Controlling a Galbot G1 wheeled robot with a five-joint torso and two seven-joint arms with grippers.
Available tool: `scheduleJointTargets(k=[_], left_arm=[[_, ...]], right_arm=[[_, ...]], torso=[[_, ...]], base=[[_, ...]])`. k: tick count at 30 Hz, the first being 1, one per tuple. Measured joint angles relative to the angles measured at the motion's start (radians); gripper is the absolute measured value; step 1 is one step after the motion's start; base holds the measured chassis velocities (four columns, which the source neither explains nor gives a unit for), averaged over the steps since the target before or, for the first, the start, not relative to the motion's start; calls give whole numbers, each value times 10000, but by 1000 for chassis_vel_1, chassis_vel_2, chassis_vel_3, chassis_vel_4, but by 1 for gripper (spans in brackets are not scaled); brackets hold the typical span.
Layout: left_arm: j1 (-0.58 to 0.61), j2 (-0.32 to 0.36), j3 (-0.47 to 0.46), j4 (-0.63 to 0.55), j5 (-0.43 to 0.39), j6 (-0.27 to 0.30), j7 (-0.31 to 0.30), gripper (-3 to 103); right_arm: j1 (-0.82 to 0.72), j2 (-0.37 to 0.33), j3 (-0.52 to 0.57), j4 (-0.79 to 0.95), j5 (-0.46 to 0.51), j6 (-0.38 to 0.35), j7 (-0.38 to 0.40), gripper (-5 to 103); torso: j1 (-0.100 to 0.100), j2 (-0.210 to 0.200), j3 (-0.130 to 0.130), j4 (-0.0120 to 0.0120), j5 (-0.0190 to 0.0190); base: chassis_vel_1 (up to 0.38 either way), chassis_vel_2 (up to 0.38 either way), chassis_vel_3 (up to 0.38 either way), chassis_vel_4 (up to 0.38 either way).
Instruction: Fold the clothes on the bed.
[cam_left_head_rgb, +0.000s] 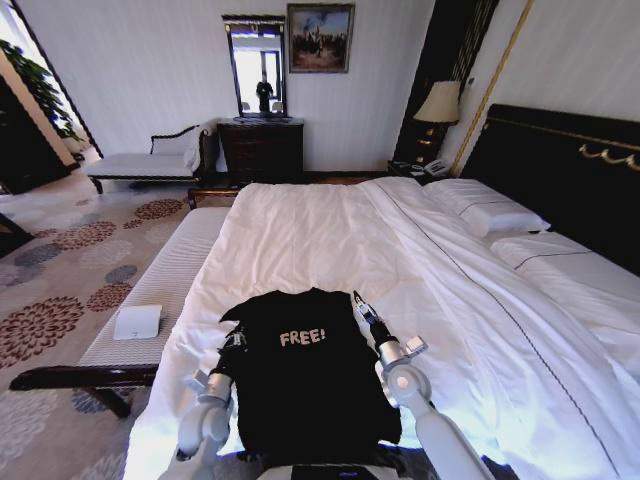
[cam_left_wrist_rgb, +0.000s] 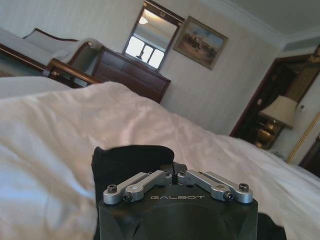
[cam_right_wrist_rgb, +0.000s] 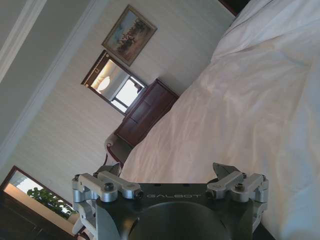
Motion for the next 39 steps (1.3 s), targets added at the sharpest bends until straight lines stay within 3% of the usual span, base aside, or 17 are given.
scheduleJointTargets(k=[19,23,25,27,31,34,36,39], left_arm=[[-366,161,980,1357,1318,155,-131,-3],[-283,142,1015,1225,1557,711,-319,18],[-218,144,1009,1104,1640,796,-343,18],[-42,183,999,780,1939,824,-359,29],[187,278,997,320,2271,648,-250,40],[413,401,883,80,2704,110,-2,56],[418,404,853,93,2719,76,-1,56],[340,385,503,313,2476,84,-153,72]], right_arm=[[26,37,-74,-264,-74,-1,-6,100],[-11,52,-62,-282,-112,11,-20,100],[-21,55,-61,-292,-129,16,-25,100],[-29,58,-58,-305,-147,24,-32,100],[-26,73,-55,-308,-158,29,-35,100],[-25,113,-75,-312,-240,32,-40,100],[-27,118,-79,-312,-253,32,-40,100],[-72,132,-88,-307,-302,35,-41,100]], torso=[[0,0,0,0,0],[0,0,0,0,-1],[0,0,0,0,-1],[0,0,0,0,-1],[0,0,-1,0,0],[-1,0,-1,0,0],[0,0,-1,0,0],[0,0,-1,0,-2]], base=[[0,0,0,0],[0,0,0,0],[0,0,0,0],[0,0,0,0],[0,0,0,0],[0,0,0,0],[0,0,0,0],[0,0,0,0]])
